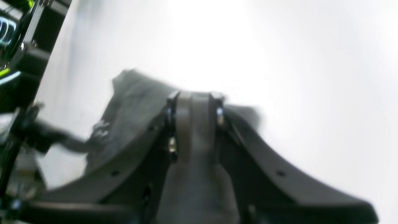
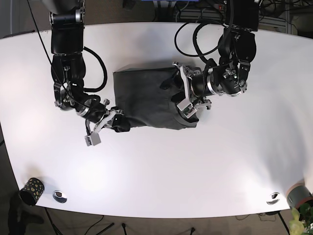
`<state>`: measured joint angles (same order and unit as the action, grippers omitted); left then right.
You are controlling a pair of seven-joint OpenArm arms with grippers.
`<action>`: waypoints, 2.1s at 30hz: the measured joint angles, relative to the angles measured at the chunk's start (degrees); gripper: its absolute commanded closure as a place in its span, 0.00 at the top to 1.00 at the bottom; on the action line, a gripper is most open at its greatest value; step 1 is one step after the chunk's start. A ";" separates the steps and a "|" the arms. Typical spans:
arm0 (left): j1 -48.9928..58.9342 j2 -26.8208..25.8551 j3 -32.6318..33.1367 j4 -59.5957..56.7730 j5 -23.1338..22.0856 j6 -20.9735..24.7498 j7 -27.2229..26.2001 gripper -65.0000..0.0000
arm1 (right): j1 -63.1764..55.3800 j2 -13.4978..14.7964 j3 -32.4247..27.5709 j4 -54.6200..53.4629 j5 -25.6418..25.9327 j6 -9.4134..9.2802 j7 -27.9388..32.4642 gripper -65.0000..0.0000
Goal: Fold the T-shirt properly
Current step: 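Flatten the folded bundle with both grippers pressing its edges, then grasp the grey bundle's edges with both grippers, then hand the grey bundle to the left gripper, right gripper releasing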
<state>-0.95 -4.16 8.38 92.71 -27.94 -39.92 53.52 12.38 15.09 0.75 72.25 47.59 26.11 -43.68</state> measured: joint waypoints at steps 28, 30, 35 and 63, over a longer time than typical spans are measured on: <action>-4.94 -11.04 -0.28 1.09 -0.42 0.02 -0.07 0.46 | -1.64 -1.49 4.81 3.34 -18.91 0.46 1.03 0.12; -4.92 -11.80 -0.24 4.39 -0.46 0.02 -0.37 0.46 | -1.49 -1.57 4.04 4.13 -18.88 0.42 1.07 0.12; -3.34 -12.24 -1.38 7.67 -0.24 0.00 -0.26 0.46 | -0.15 -1.31 -3.19 3.98 -19.06 0.04 0.24 0.12; 0.33 -10.84 -8.85 8.39 0.11 0.02 0.09 0.47 | -14.40 -6.36 -32.94 16.87 -22.71 -0.11 0.87 0.12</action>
<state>-0.62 -15.00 -0.47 101.10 -27.83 -39.90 53.60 -2.02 8.73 -32.18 89.12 24.88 26.00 -42.81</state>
